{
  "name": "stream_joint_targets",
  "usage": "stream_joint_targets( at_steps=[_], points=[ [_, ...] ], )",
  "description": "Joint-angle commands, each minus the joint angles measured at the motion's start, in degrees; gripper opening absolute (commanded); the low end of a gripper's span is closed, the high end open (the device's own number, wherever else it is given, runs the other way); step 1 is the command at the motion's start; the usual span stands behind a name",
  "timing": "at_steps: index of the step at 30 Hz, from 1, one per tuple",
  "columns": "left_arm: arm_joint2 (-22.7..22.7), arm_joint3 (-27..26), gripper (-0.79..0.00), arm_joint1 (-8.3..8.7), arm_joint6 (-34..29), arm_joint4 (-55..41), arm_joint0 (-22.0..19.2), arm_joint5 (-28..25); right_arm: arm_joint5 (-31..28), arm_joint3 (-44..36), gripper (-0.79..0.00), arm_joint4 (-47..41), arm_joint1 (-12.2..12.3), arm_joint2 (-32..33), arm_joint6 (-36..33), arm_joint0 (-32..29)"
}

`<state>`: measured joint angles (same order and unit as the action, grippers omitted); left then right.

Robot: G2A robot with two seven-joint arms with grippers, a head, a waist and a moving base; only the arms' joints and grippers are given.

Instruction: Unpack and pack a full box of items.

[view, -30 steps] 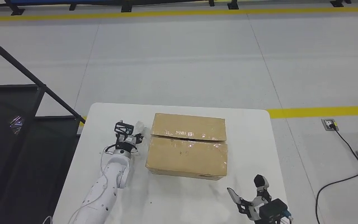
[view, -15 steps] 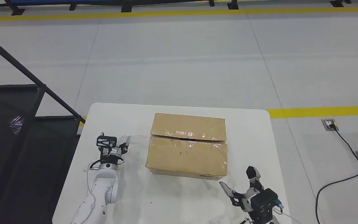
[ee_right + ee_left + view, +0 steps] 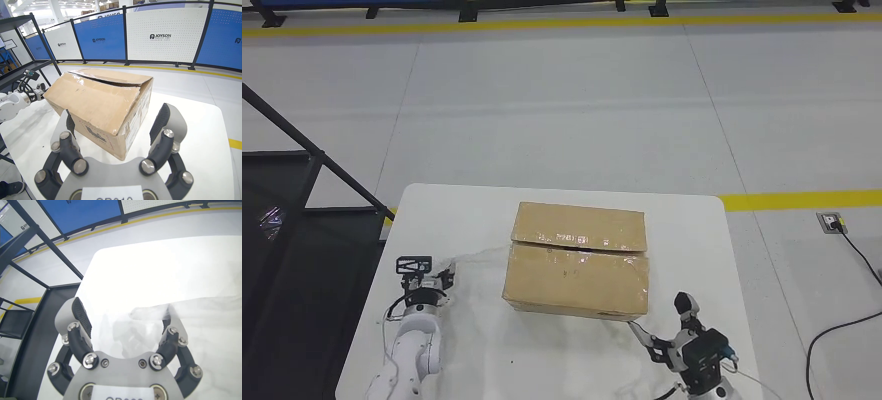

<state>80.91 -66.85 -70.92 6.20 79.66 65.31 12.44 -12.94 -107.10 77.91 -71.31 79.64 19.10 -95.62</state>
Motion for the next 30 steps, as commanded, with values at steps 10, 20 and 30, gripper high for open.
stream_joint_targets(
  at_steps=[10,20,30],
  points=[
    [2.68,-2.85,0.0,0.86,1.43,2.43,5.98,-5.72,-0.31,0.57,0.0,0.05,-0.04,-0.64,-0.02,0.89],
    [5.9,-6.25,0.0,1.95,3.51,5.91,11.0,-11.12,-0.33,0.04,0.0,0.9,-0.07,-1.5,-0.59,1.4],
    [13.39,-18.69,0.0,3.41,15.5,-0.7,22.24,-26.85,1.57,-2.51,0.0,-1.95,-0.13,-0.34,-3.49,1.47]
  ],
)
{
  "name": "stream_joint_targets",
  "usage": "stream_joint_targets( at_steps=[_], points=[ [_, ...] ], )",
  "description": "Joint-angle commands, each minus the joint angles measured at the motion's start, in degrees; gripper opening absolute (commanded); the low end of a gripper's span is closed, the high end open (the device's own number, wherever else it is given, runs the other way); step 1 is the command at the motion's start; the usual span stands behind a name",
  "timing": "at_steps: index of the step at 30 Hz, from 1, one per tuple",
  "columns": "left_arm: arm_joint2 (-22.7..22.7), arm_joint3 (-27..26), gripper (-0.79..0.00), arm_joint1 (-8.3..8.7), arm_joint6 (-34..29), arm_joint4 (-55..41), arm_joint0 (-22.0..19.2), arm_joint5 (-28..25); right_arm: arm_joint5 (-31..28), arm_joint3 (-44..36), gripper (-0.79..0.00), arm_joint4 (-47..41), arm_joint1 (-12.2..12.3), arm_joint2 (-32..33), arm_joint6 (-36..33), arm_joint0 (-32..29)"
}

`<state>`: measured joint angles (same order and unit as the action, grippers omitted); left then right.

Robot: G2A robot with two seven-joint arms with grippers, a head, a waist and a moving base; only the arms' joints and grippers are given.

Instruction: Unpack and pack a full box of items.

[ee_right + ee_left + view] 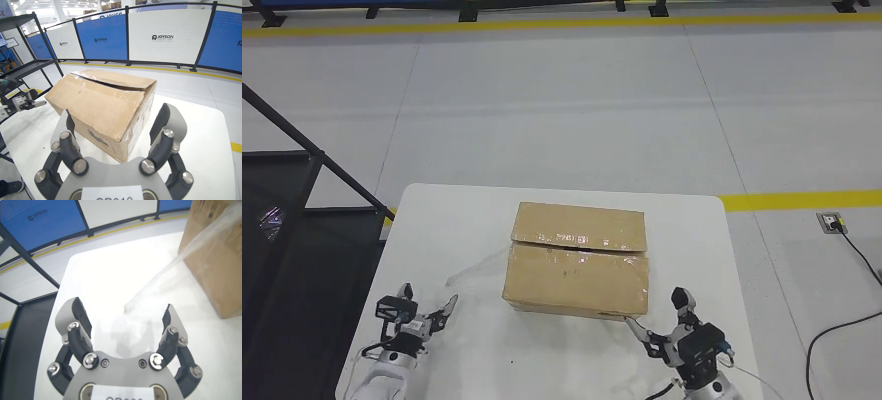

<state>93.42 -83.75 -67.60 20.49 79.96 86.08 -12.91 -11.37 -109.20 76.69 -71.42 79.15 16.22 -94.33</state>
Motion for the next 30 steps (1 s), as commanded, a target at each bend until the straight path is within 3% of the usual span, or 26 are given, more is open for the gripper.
stream_joint_targets(
  at_steps=[1,6,9,20,25,27,30],
  points=[
    [1.93,-3.28,0.0,0.2,2.16,-2.39,2.81,-2.95,-0.59,-0.97,0.0,-1.78,-0.01,0.25,-1.39,0.46],
    [5.97,-7.04,0.0,0.67,6.0,-9.71,7.18,-12.37,-4.61,-0.18,0.0,-14.95,-0.09,2.24,-7.34,3.17],
    [7.41,-8.04,0.0,1.12,4.19,-14.89,8.32,-21.75,-8.29,1.27,0.0,-22.05,0.01,3.17,-11.27,4.5],
    [7.74,-8.55,0.0,1.21,2.74,-15.29,8.22,-22.03,-8.61,0.75,0.0,-22.43,-0.05,2.75,-10.89,5.64],
    [5.79,-9.96,0.0,1.24,-4.82,-24.64,5.71,-26.35,-16.16,4.91,0.0,-38.81,0.1,4.54,-16.26,9.82],
    [5.64,-9.56,0.0,1.35,-10.72,-30.58,3.89,-26.01,-18.9,7.69,0.0,-47.63,0.45,5.68,-22.93,11.64],
    [5.54,-9.97,0.0,1.58,-18.82,-38.11,1.61,-24.84,-18.08,11.11,0.0,-57.47,1.12,8.01,-33.47,15.42]
  ],
)
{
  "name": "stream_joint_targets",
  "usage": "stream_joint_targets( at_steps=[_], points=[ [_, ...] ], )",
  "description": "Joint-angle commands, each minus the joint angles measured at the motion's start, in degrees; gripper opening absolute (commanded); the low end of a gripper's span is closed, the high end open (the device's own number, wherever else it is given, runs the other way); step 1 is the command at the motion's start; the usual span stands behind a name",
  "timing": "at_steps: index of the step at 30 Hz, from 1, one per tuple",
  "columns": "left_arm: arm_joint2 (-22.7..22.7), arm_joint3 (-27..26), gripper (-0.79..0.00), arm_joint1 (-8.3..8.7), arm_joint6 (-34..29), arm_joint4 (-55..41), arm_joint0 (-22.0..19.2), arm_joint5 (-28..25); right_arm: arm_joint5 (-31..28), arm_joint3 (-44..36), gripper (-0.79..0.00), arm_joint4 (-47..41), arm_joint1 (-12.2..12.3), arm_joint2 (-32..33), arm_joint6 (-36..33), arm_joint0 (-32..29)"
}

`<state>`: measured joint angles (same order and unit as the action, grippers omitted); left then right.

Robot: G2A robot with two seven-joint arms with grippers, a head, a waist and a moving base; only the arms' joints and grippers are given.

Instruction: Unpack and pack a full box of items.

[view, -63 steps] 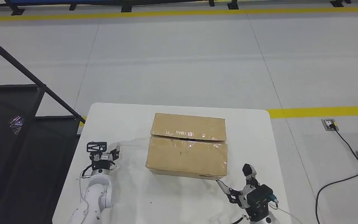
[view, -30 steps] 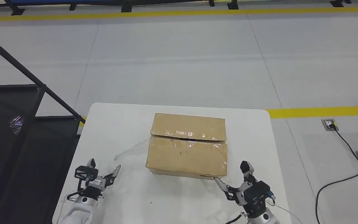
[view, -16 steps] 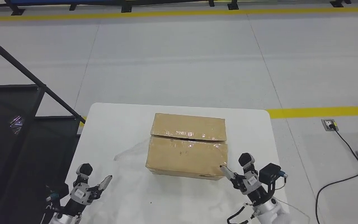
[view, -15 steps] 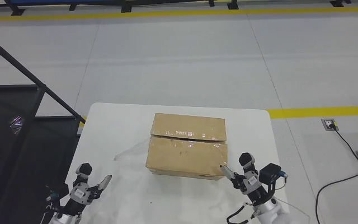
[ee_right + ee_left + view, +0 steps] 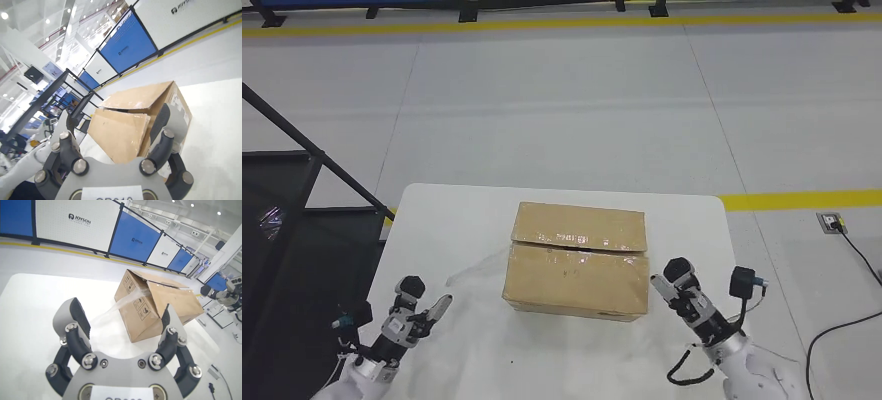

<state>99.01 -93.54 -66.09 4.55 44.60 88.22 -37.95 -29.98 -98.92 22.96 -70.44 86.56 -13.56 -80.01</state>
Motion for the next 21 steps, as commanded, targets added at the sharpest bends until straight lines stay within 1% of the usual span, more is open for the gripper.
stream_joint_targets(
  at_steps=[1,3,6,9,10,15,18,21],
  points=[
    [-0.08,-0.22,0.0,0.15,-5.27,-5.09,-1.03,0.25,0.45,1.79,0.0,-6.63,0.28,0.74,-6.47,1.99],
    [-0.13,-0.28,0.0,0.42,-10.52,-9.43,-1.97,-0.08,0.21,3.76,0.0,-11.98,0.61,0.9,-12.55,3.95],
    [0.61,-0.4,0.0,0.84,-15.95,-12.77,-3.04,0.5,0.21,7.0,0.0,-16.12,0.93,0.86,-17.69,6.68],
    [0.5,-0.87,0.0,0.93,-16.92,-13.12,-3.07,1.14,1.46,10.01,0.0,-20.63,1.18,-0.37,-24.23,9.13],
    [0.64,-0.95,0.0,0.98,-16.96,-12.49,-3.03,1.56,1.32,10.49,0.0,-21.71,1.24,-0.56,-25.38,9.83],
    [-0.3,-0.87,0.0,0.97,-16.29,-11.84,-2.71,1.37,-1.44,12.55,0.0,-26.57,1.37,-1.71,-28.48,11.51],
    [-0.59,-0.51,0.0,1.0,-15.88,-11.73,-2.69,0.82,-3.24,12.59,0.0,-29.83,1.43,-2.33,-30.11,11.84],
    [-0.9,-0.78,0.0,1.02,-15.33,-11.26,-2.51,0.57,-4.91,12.08,0.0,-33.96,1.67,-2.43,-33.26,11.77]
  ],
)
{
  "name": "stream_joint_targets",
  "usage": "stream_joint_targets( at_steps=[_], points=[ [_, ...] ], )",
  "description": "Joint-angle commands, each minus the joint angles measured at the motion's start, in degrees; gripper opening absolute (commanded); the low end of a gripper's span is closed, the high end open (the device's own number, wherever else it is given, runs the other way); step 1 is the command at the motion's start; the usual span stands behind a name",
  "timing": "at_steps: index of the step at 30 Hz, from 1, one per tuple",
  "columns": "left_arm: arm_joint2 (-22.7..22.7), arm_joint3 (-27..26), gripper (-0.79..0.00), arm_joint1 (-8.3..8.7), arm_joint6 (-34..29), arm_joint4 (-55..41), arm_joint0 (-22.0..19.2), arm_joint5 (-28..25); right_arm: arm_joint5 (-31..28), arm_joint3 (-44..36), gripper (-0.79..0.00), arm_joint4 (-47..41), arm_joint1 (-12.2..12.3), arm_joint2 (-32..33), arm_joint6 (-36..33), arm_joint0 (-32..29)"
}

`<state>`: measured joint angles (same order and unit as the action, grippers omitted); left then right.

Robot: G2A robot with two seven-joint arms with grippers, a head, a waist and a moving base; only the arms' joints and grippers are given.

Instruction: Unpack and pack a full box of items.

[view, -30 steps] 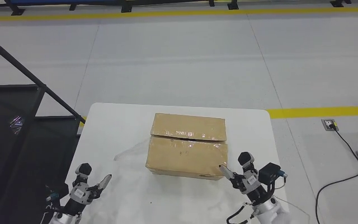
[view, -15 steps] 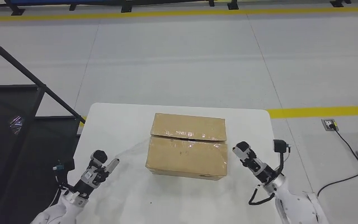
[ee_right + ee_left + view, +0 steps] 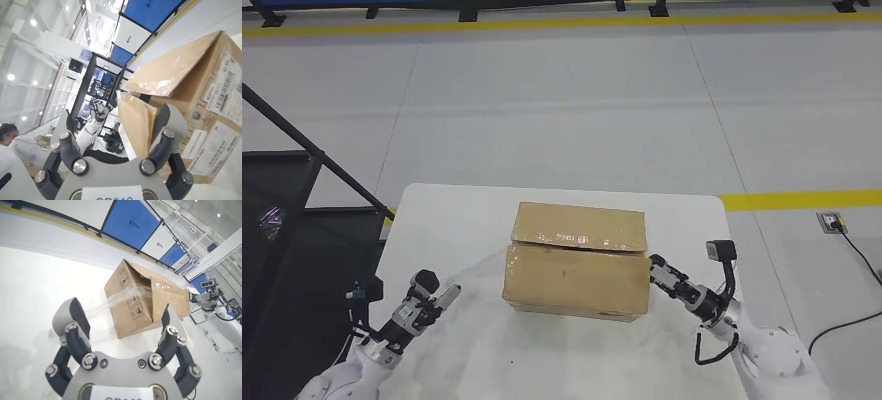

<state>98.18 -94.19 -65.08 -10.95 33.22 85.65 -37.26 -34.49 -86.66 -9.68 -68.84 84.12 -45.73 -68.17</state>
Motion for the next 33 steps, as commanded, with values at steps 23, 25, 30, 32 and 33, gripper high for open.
stream_joint_targets(
  at_steps=[23,25,30,32,33],
  points=[
    [-4.75,-4.2,0.0,0.56,0.28,18.33,0.05,-5.34,-7.63,-9.79,0.0,1.5,5.45,-3.24,-16.44,-10.12],
    [-5.85,-3.76,0.0,0.6,0.04,21.5,-0.26,-5.22,-7.77,-10.53,0.0,3.88,5.93,-5.02,-16.3,-9.94],
    [-8.89,-2.51,0.0,0.63,-0.8,30.11,-1.39,-2.4,-9.81,-11.05,0.0,0.24,6.53,-6.06,-13.27,-8.47],
    [-9.78,-2.06,0.0,0.62,-0.37,31.83,-1.8,-1.85,-8.37,-11.3,0.0,-3.84,6.35,-5.86,-9.38,-7.4],
    [-10.19,-1.83,0.0,0.61,-0.07,32.41,-1.93,-1.65,-7.24,-11.42,0.0,-6.21,6.21,-6.03,-7.43,-6.73]
  ],
)
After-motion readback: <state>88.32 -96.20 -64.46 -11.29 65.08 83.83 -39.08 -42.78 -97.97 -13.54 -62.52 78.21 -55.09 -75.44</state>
